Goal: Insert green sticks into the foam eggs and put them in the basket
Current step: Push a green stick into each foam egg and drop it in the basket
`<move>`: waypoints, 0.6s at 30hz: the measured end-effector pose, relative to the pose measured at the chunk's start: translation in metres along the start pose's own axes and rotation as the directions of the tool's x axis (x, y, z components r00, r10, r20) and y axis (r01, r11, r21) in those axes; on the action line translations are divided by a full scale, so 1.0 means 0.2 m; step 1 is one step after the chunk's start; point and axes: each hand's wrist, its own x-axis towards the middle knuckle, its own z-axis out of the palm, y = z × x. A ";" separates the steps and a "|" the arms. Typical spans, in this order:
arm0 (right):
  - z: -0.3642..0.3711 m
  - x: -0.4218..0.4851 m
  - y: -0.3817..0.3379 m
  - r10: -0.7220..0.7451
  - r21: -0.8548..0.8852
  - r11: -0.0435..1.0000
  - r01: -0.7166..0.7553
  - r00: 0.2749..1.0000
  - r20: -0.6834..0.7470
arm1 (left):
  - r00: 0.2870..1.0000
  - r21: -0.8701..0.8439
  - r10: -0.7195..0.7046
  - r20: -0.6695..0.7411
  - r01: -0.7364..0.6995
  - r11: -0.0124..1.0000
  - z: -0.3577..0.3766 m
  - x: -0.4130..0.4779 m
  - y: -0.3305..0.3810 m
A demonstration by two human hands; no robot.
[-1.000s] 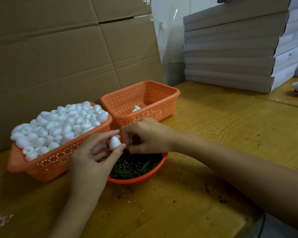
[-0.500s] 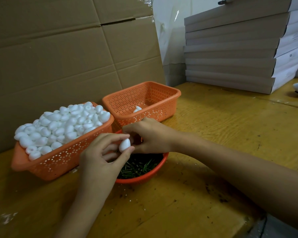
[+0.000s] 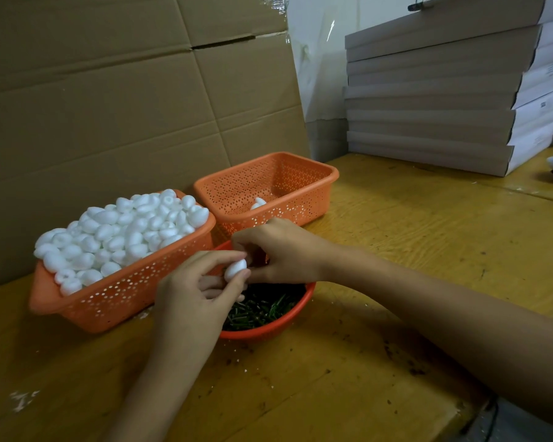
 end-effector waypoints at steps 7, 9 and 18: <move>0.00 0.00 0.00 0.022 -0.005 1.000 -0.022 1.000 -0.011 | 0.999 0.087 0.040 0.025 -0.042 0.995 0.00 0.00 -0.02; 0.00 0.00 0.00 0.019 0.008 1.000 -0.018 1.000 -0.009 | 0.999 0.081 0.027 0.027 -0.030 0.996 0.00 0.00 -0.01; 0.00 0.00 0.00 0.006 0.000 1.000 -0.006 1.000 -0.014 | 1.000 0.006 0.003 0.011 -0.003 1.000 0.01 -0.01 0.00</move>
